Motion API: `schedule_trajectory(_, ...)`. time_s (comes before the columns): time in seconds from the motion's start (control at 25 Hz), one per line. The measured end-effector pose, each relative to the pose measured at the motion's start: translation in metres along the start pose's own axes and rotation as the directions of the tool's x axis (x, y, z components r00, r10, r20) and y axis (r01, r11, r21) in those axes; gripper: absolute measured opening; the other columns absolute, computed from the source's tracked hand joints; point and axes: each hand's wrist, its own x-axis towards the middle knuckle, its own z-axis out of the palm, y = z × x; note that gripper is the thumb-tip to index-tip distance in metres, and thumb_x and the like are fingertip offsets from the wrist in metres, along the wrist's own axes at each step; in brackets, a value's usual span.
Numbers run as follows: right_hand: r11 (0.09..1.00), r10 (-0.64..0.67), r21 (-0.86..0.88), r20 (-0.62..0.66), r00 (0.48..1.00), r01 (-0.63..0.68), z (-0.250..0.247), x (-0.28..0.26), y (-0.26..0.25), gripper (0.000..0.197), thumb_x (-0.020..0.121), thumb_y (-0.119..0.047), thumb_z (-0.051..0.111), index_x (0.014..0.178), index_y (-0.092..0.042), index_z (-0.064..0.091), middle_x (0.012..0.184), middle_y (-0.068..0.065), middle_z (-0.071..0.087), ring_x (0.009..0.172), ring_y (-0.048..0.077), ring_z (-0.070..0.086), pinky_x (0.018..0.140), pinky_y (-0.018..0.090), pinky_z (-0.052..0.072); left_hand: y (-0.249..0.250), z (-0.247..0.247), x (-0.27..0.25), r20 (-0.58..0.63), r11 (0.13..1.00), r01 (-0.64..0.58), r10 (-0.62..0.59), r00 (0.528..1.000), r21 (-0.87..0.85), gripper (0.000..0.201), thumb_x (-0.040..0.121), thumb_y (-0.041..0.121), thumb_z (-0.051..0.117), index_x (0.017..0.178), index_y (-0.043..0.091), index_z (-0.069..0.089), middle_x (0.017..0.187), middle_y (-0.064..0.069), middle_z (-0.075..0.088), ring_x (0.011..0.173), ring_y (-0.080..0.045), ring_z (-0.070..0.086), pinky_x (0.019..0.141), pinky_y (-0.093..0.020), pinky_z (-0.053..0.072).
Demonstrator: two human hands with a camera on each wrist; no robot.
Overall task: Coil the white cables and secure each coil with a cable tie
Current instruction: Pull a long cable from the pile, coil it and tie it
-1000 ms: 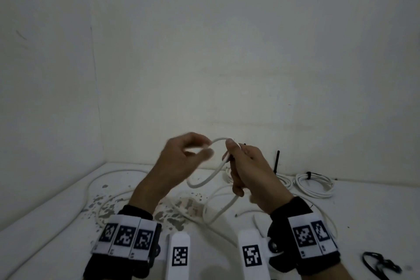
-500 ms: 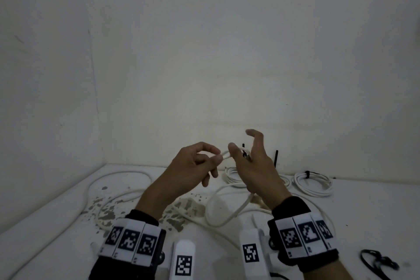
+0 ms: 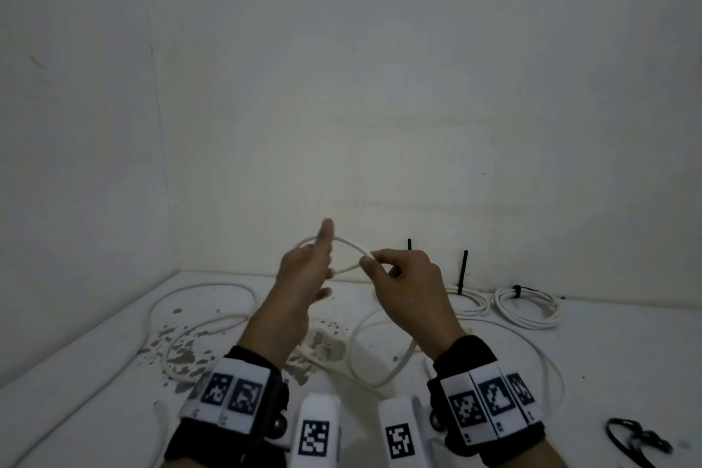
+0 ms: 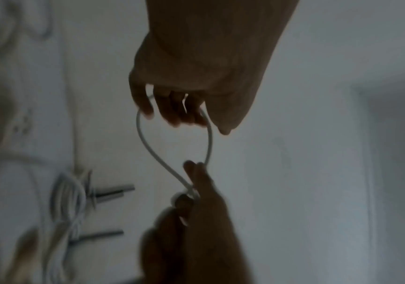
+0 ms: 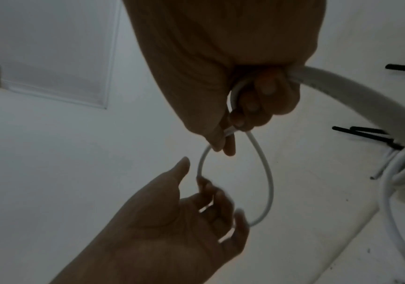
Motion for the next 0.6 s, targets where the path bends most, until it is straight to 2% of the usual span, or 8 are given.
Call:
schedule_trajectory(0.08,0.994,-0.068,-0.079,0.132,0.989,0.079,0.004,-0.005,-0.006,0.022,0.096,-0.039,0.061,0.107,-0.027,0.076,0.047,-0.020,0.054,0.050,-0.006,0.054,0.049,0.009,0.036,0.002,0.000,0.000,0.180,0.899,0.191,-0.128,0.975,-0.394,0.035,0.101,0.043,0.045,0.103,0.011,0.060,0.089,-0.004,0.071,0.085,-0.020,0.070,0.077,-0.040,0.056)
schedule_trajectory(0.16,0.993,-0.070,-0.072,0.226,0.972,0.088,0.004,-0.009,-0.009,0.032,0.094,-0.043,0.063,0.122,-0.027,0.060,0.057,-0.015,0.054,0.051,-0.004,0.055,0.050,0.009,0.037,0.004,-0.007,0.005,0.171,0.880,0.174,-0.108,0.979,-0.441,0.028,0.106,0.032,0.036,0.100,0.011,0.055,0.064,0.001,0.061,0.058,-0.014,0.064,0.073,-0.038,0.055)
schedule_trajectory(0.24,0.996,0.024,-0.094,0.236,0.971,-0.002,-0.006,-0.006,-0.008,0.041,0.093,-0.041,0.064,0.123,-0.024,0.042,0.072,-0.008,0.057,0.061,0.002,0.056,0.057,0.018,0.041,0.008,-0.019,0.010,0.186,0.912,0.152,-0.086,0.979,-0.382,0.027,0.107,0.030,0.033,0.097,0.013,0.051,0.051,0.006,0.036,0.037,-0.008,0.037,0.050,-0.025,0.048)
schedule_trajectory(0.28,0.985,0.032,-0.172,0.215,0.976,0.006,-0.014,-0.003,-0.008,0.032,0.095,-0.036,0.062,0.117,-0.019,0.045,0.077,-0.002,0.058,0.068,0.011,0.056,0.063,0.026,0.045,0.009,-0.027,0.012,0.224,0.928,0.171,-0.099,0.970,-0.331,0.028,0.107,0.032,0.033,0.098,0.013,0.051,0.052,0.007,0.030,0.036,-0.007,0.026,0.037,-0.018,0.035)
schedule_trajectory(0.36,0.937,-0.015,-0.332,0.278,0.961,0.110,-0.033,-0.002,-0.012,0.011,0.097,-0.027,0.057,0.089,-0.019,0.057,0.077,0.002,0.062,0.070,0.017,0.055,0.067,0.032,0.049,0.010,-0.042,0.015,0.276,0.983,0.156,-0.125,0.953,-0.094,0.033,0.106,0.037,0.032,0.103,0.012,0.054,0.055,0.006,0.030,0.038,-0.006,0.019,0.033,-0.016,0.018)
schedule_trajectory(0.4,0.914,-0.054,-0.356,0.370,0.927,0.196,-0.039,-0.004,-0.017,0.020,0.097,-0.028,0.058,0.077,-0.024,0.059,0.072,-0.001,0.063,0.066,0.013,0.055,0.062,0.028,0.047,0.009,-0.045,0.015,0.261,0.990,0.100,-0.123,0.958,0.101,0.035,0.105,0.036,0.030,0.104,0.011,0.055,0.055,0.005,0.034,0.039,-0.008,0.023,0.036,-0.018,0.018)
schedule_trajectory(0.48,0.890,-0.114,-0.316,0.544,0.832,0.329,-0.041,-0.013,-0.033,0.027,0.095,-0.040,0.061,0.070,-0.030,0.065,0.063,-0.010,0.061,0.056,0.003,0.054,0.054,0.018,0.039,0.009,-0.041,0.008,0.218,0.879,-0.063,-0.048,0.975,0.473,0.040,0.103,0.031,0.027,0.096,0.013,0.062,0.063,0.001,0.049,0.049,-0.012,0.037,0.046,-0.025,0.029)
schedule_trajectory(0.6,0.894,-0.260,-0.141,0.611,0.748,0.426,-0.030,-0.025,-0.056,0.019,0.096,-0.036,0.062,0.088,-0.025,0.075,0.061,-0.024,0.061,0.056,-0.006,0.057,0.054,0.011,0.039,0.010,-0.032,-0.004,0.373,0.705,-0.317,0.079,0.924,0.635,0.034,0.097,0.027,0.041,0.077,0.010,0.063,0.082,-0.011,0.065,0.071,-0.014,0.054,0.068,-0.035,0.045)
